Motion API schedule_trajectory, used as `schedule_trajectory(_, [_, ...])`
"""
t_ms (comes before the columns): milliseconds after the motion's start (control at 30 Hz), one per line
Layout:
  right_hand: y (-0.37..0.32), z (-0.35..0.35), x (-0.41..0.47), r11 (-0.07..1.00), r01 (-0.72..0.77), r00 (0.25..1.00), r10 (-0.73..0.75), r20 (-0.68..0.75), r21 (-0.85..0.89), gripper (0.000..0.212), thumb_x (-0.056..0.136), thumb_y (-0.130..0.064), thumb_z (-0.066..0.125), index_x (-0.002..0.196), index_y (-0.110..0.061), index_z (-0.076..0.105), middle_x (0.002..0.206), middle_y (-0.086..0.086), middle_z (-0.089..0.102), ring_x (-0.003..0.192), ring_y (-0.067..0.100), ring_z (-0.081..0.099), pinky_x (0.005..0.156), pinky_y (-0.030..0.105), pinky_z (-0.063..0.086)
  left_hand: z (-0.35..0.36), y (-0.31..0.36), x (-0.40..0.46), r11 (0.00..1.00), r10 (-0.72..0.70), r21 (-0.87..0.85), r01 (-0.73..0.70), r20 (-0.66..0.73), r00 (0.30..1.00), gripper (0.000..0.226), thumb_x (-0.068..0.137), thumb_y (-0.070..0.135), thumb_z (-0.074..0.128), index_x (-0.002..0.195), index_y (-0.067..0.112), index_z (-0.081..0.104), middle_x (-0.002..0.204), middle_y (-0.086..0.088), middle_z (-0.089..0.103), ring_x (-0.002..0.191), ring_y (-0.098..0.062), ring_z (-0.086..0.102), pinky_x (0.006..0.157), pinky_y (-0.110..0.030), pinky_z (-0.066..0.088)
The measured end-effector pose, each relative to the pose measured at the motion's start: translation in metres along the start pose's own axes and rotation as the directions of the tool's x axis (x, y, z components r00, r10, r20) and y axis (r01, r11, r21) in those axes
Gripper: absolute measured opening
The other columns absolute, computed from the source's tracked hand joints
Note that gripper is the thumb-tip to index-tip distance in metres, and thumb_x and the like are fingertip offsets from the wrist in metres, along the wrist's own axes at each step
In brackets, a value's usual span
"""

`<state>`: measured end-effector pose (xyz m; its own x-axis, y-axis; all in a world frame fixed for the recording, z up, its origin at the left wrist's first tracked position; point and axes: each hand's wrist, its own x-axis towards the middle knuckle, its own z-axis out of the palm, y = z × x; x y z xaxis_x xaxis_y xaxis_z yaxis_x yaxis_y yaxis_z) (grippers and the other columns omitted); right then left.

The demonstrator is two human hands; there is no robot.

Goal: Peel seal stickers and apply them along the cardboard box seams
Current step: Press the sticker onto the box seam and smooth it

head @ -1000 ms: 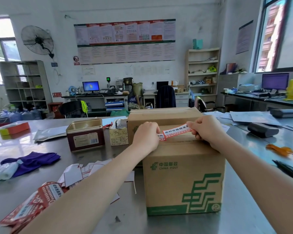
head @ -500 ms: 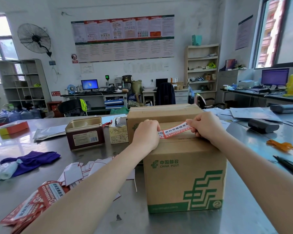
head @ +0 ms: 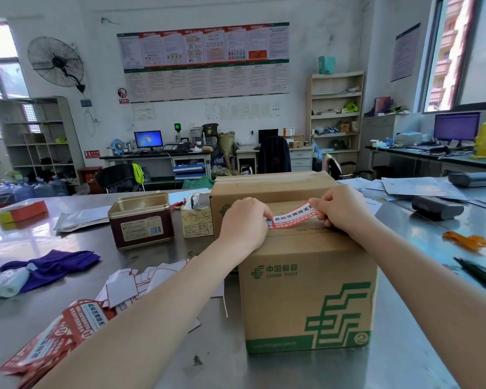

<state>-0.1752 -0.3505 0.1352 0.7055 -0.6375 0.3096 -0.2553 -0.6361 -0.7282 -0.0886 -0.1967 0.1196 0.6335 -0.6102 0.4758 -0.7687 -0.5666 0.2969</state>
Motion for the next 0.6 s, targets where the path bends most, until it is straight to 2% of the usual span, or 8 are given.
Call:
schedule_trajectory(200, [-0.001, 0.000, -0.001, 1.000, -0.002, 1.000, 0.002, 0.002, -0.005, 0.028, 0.092, -0.024, 0.056, 0.072, -0.007, 0.065, 0.059, 0.001, 0.061, 0.046, 0.010, 0.050, 0.050, 0.021, 0.044, -0.006, 0.006, -0.004, 0.991, 0.123, 0.060, -0.120, -0.036, 0.992, 0.035, 0.086, 0.003, 0.045, 0.101, 0.016, 0.074, 0.105, -0.007, 0.067, 0.098, -0.023, 0.050, 0.084, -0.035, 0.043])
schedule_trajectory(300, [-0.001, 0.000, -0.002, 1.000, -0.003, 1.000, 0.003, 0.002, 0.004, 0.027, 0.092, -0.024, 0.056, 0.073, -0.008, 0.065, 0.060, 0.001, 0.061, 0.046, 0.009, 0.050, 0.050, 0.021, 0.043, -0.006, 0.007, -0.005, 0.992, 0.123, 0.038, -0.121, -0.048, 0.991, 0.034, 0.086, 0.002, 0.045, 0.095, 0.013, 0.075, 0.102, -0.007, 0.068, 0.096, -0.023, 0.052, 0.086, -0.036, 0.043])
schedule_trajectory(367, [-0.001, 0.000, -0.002, 1.000, -0.003, 1.000, 0.003, 0.001, 0.005, 0.027, 0.092, -0.025, 0.056, 0.075, -0.007, 0.066, 0.061, 0.002, 0.062, 0.046, 0.009, 0.050, 0.050, 0.020, 0.043, -0.006, 0.008, -0.005, 0.993, 0.116, 0.035, -0.115, -0.045, 0.992, 0.032, 0.087, 0.004, 0.044, 0.099, 0.012, 0.073, 0.105, -0.008, 0.068, 0.099, -0.023, 0.054, 0.089, -0.038, 0.044])
schedule_trajectory(467, [-0.002, -0.001, -0.003, 1.000, -0.003, 1.000, 0.003, 0.000, -0.005, 0.027, 0.092, -0.026, 0.056, 0.075, -0.008, 0.066, 0.061, 0.002, 0.062, 0.047, 0.008, 0.050, 0.048, 0.020, 0.040, -0.007, 0.011, -0.004, 0.994, 0.100, 0.025, -0.103, 0.073, 0.992, 0.035, 0.089, 0.008, 0.042, 0.117, 0.011, 0.064, 0.115, -0.010, 0.066, 0.104, -0.028, 0.058, 0.091, -0.041, 0.046])
schedule_trajectory(533, [-0.002, -0.001, -0.003, 1.000, 0.002, 1.000, -0.002, 0.000, -0.009, 0.027, 0.093, -0.026, 0.056, 0.073, -0.010, 0.065, 0.062, 0.002, 0.062, 0.046, 0.008, 0.050, 0.047, 0.020, 0.040, -0.007, 0.011, -0.003, 0.996, 0.084, 0.019, -0.087, 0.143, 0.986, 0.038, 0.089, 0.007, 0.041, 0.118, 0.012, 0.064, 0.115, -0.011, 0.066, 0.103, -0.029, 0.059, 0.091, -0.041, 0.048])
schedule_trajectory(600, [-0.001, -0.001, -0.003, 1.000, 0.003, 1.000, -0.003, 0.000, -0.004, 0.027, 0.093, -0.027, 0.055, 0.073, -0.012, 0.064, 0.062, 0.003, 0.063, 0.047, 0.008, 0.050, 0.048, 0.020, 0.040, -0.007, 0.012, -0.003, 0.997, 0.077, 0.020, -0.081, 0.149, 0.986, 0.039, 0.088, 0.006, 0.041, 0.117, 0.013, 0.065, 0.113, -0.011, 0.067, 0.100, -0.027, 0.060, 0.089, -0.040, 0.049])
